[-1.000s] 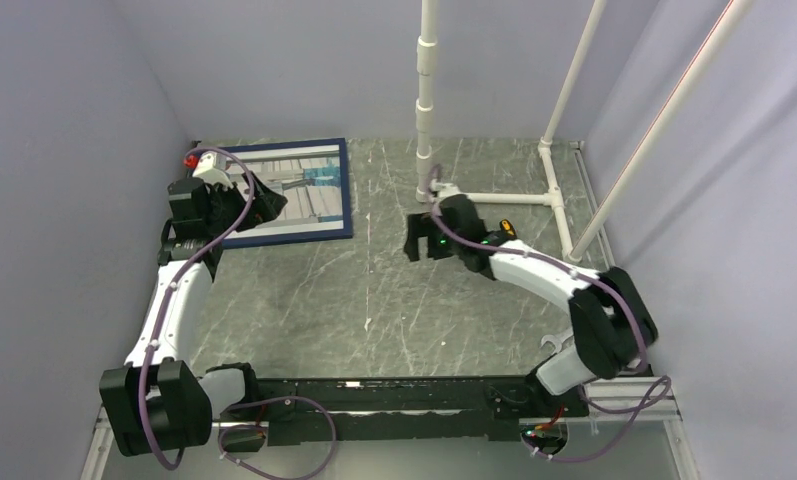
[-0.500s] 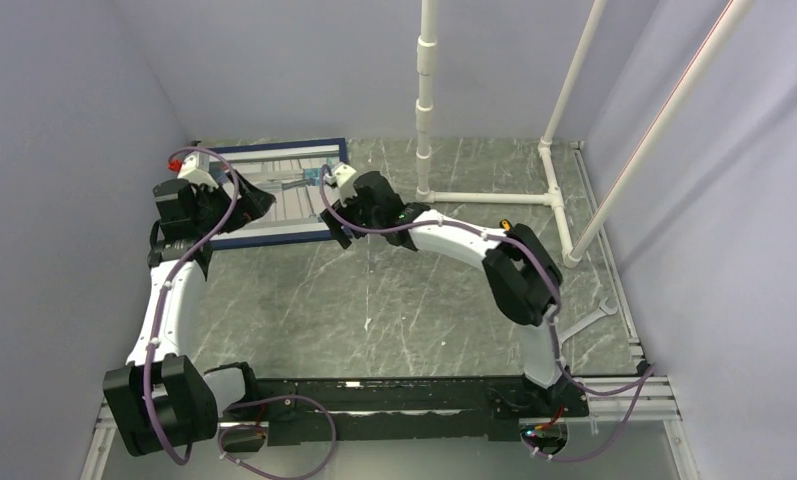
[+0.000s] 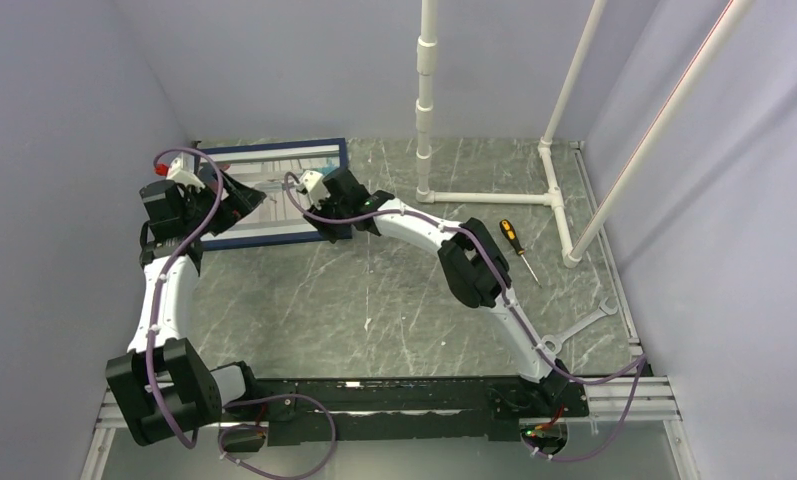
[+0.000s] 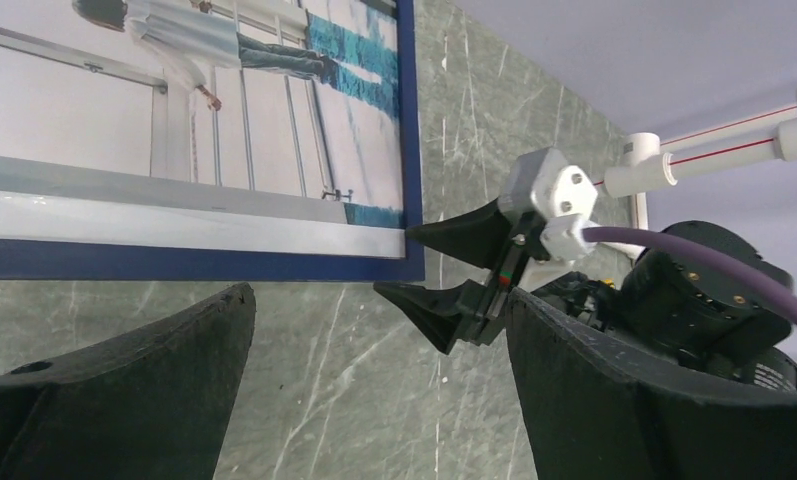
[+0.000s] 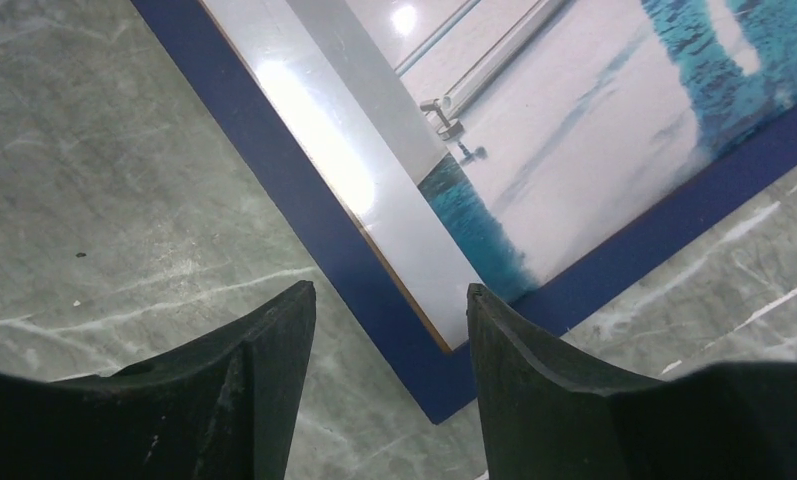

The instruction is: Take the photo out of the frame

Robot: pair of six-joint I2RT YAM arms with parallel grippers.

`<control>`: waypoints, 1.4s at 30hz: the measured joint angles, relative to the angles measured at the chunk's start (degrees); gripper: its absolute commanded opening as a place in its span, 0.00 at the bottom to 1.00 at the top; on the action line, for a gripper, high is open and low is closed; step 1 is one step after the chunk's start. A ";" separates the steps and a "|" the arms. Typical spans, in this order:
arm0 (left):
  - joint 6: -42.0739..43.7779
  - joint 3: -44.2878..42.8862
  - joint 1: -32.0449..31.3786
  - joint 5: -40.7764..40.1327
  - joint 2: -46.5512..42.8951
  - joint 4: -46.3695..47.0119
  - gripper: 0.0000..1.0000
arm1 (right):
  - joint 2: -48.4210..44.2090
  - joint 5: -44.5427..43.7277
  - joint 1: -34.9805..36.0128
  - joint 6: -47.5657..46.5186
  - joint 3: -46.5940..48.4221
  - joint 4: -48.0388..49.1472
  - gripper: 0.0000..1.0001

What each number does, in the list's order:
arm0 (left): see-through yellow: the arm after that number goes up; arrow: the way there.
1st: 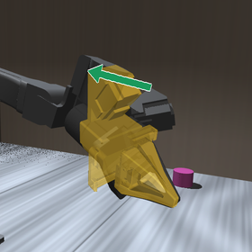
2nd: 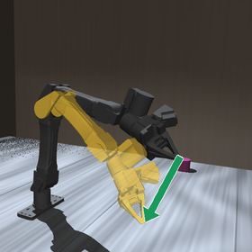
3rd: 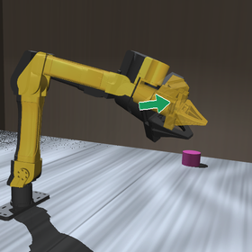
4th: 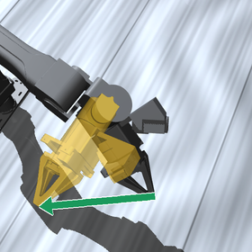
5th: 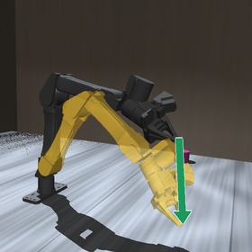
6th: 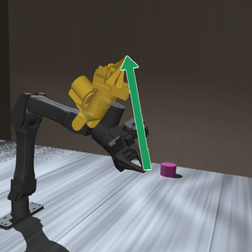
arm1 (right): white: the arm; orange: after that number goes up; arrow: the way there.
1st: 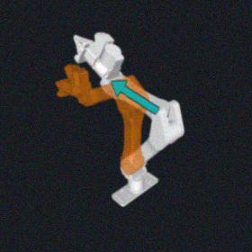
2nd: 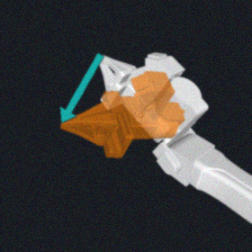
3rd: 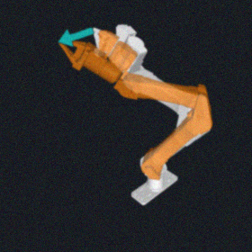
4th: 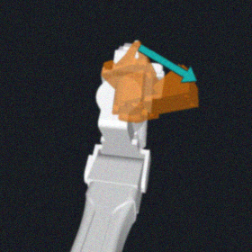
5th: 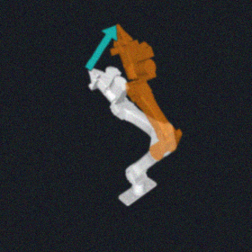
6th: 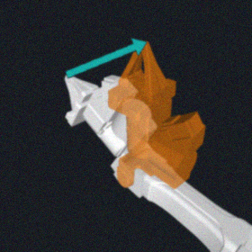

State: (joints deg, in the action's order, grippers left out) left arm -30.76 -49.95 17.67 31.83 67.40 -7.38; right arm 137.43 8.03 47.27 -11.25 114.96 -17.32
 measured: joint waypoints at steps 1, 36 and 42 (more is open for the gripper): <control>-0.22 0.00 0.20 0.42 0.22 0.26 0.96 | 0.59 -0.04 0.11 -0.42 0.76 -0.61 0.56; -2.95 0.07 1.05 4.50 1.84 3.32 0.94 | 1.16 -6.23 3.34 -8.39 -5.11 4.33 0.23; -2.91 0.07 1.05 4.46 1.84 3.21 0.95 | -1.46 -6.40 4.22 -5.84 -10.16 7.93 0.17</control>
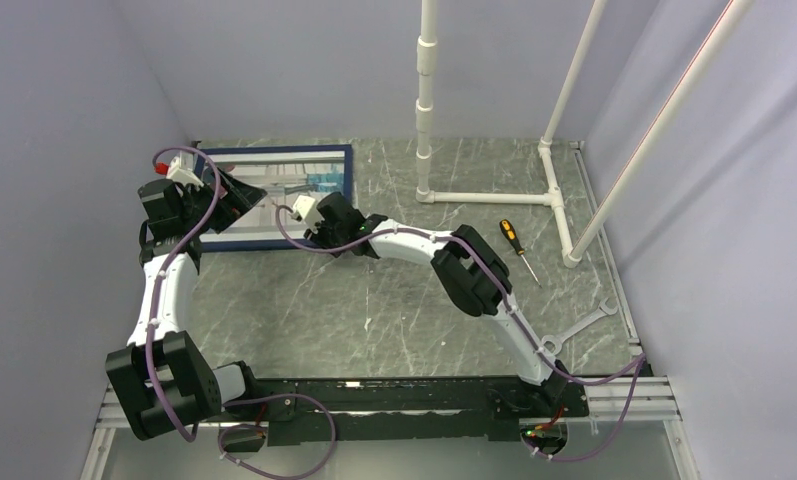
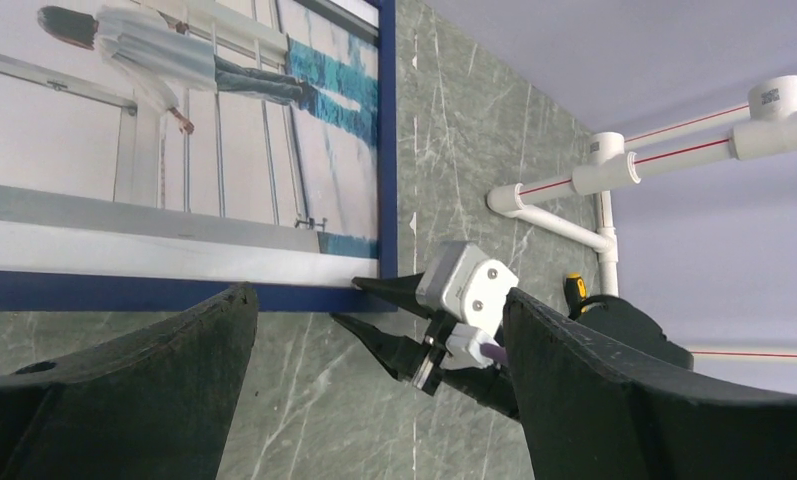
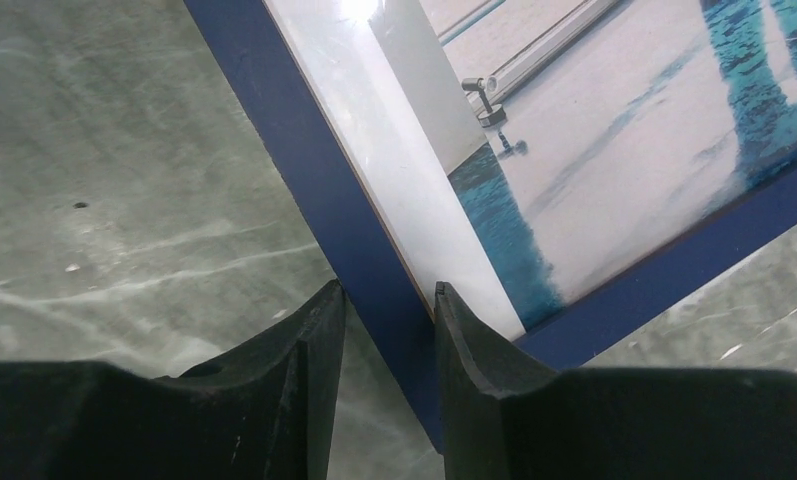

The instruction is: Take the photo out of the frame

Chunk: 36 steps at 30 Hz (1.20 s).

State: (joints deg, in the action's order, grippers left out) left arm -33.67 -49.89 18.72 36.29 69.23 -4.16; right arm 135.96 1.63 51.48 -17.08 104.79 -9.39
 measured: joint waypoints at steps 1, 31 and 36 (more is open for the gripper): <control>0.04 0.00 -0.07 -0.04 0.00 -0.04 0.95 | -0.70 -0.07 0.31 0.98 -1.27 0.50 0.17; -6.97 19.58 -6.05 -8.33 -31.04 -14.51 0.99 | -20.15 1.75 6.51 33.07 -33.00 14.10 0.00; -10.40 22.64 -6.05 -9.81 -35.04 -20.46 0.99 | -21.59 3.30 6.80 36.94 -33.29 12.20 0.00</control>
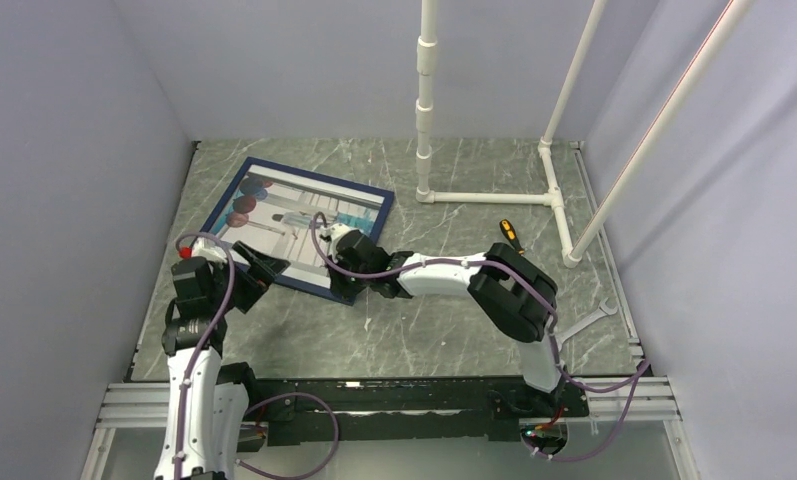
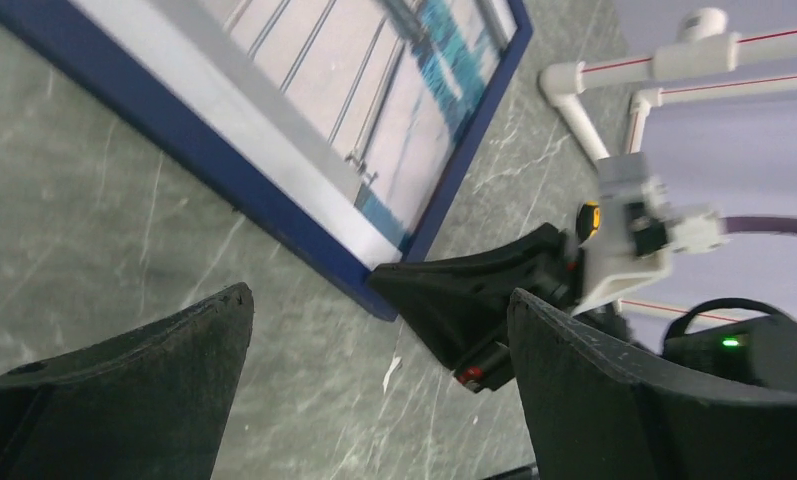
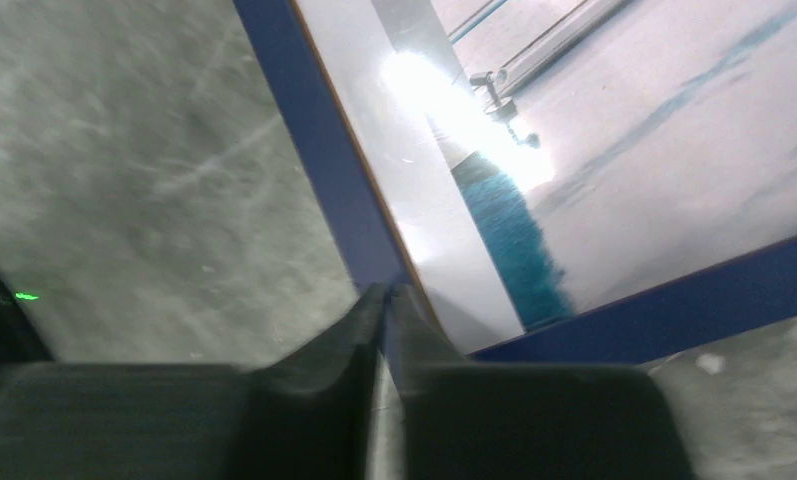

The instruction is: Take the photo out of the frame

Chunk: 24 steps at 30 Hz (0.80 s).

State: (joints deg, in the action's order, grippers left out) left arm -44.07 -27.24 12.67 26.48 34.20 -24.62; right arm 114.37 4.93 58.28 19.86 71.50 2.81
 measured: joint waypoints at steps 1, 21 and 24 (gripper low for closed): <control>-0.59 0.83 0.00 0.02 -0.50 -0.46 0.99 | -0.35 0.02 -0.02 0.26 0.00 -0.24 0.00; 3.02 -8.94 0.00 -7.61 1.49 -11.10 0.99 | -2.47 -0.79 0.28 -4.96 8.41 -15.08 0.48; 5.77 -13.99 0.00 -9.64 4.90 -12.79 0.99 | -1.40 -2.62 0.28 -7.39 12.44 -18.05 0.99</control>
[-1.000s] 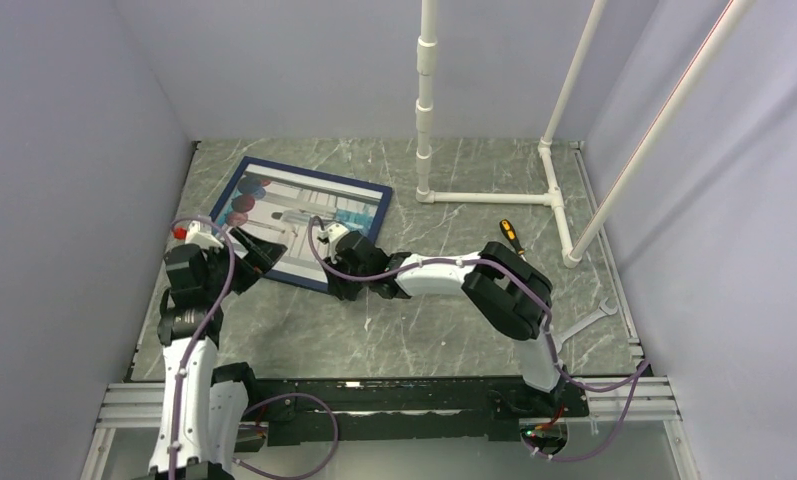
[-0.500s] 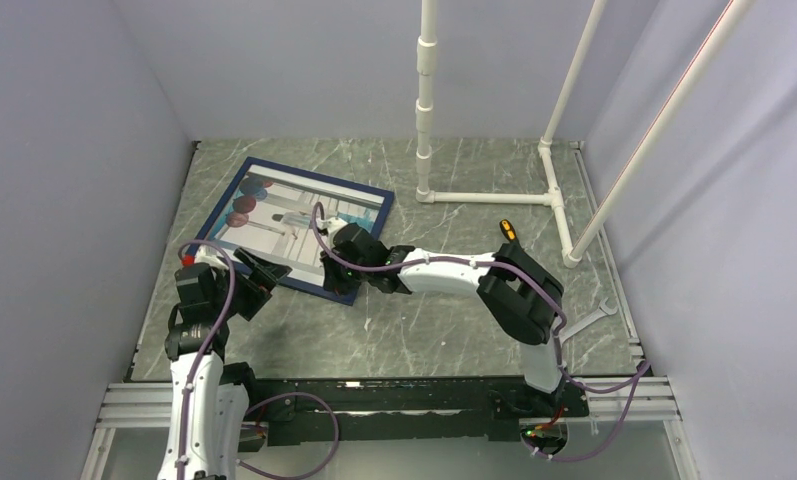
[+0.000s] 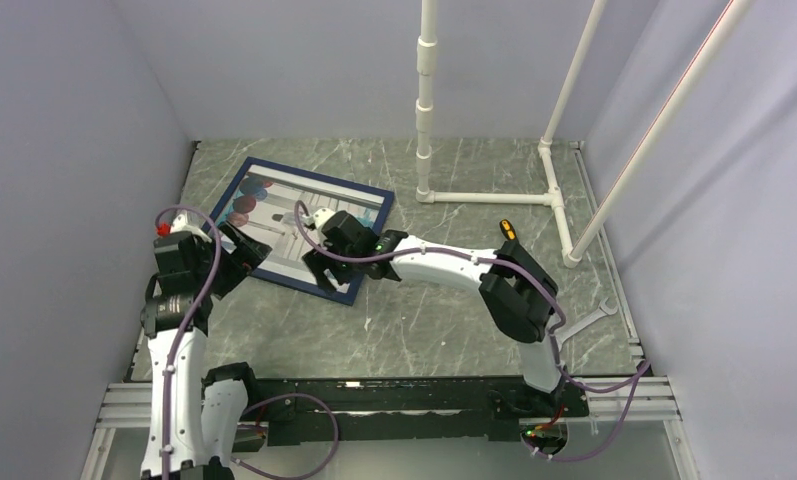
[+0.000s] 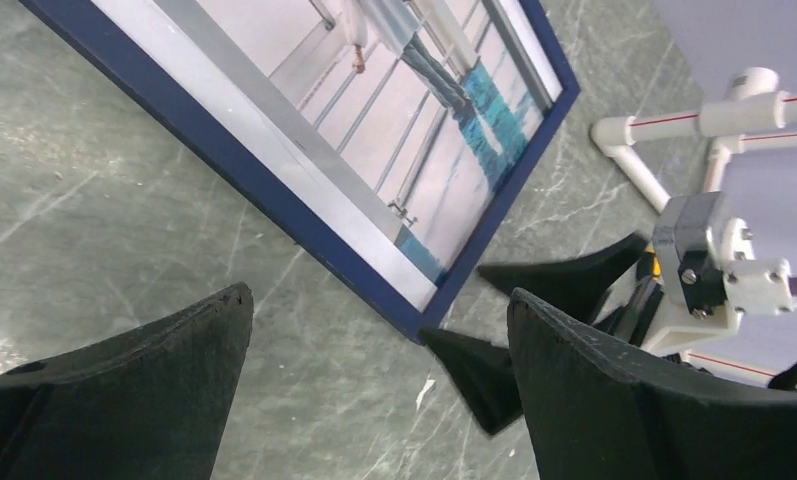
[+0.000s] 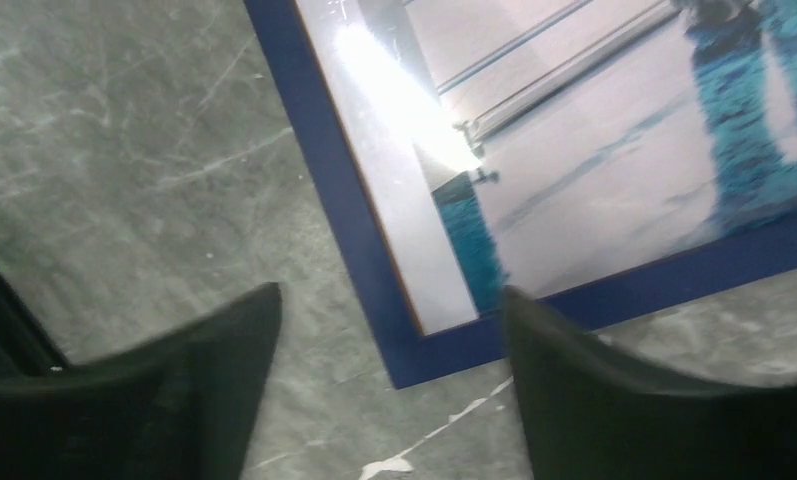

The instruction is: Take the photo out of the frame

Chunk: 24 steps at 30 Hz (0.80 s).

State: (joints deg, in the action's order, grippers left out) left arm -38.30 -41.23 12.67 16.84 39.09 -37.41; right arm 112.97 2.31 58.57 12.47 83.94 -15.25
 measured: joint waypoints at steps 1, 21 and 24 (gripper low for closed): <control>0.90 -1.16 0.00 -0.46 1.27 -0.52 0.99 | 0.55 -0.72 0.02 -0.48 1.29 -0.87 1.00; 3.78 -3.04 0.00 -3.63 9.20 -3.52 0.99 | 11.56 -7.10 4.66 -7.56 15.52 -12.48 0.55; 3.58 -2.82 0.00 -2.78 9.94 -2.99 0.99 | 12.20 -7.13 4.85 -7.82 15.63 -12.92 0.50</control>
State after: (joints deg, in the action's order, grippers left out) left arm -34.72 -44.05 12.67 14.06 49.04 -40.40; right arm 125.16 -4.82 63.42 4.64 99.57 -28.16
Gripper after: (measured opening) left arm 0.994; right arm 0.540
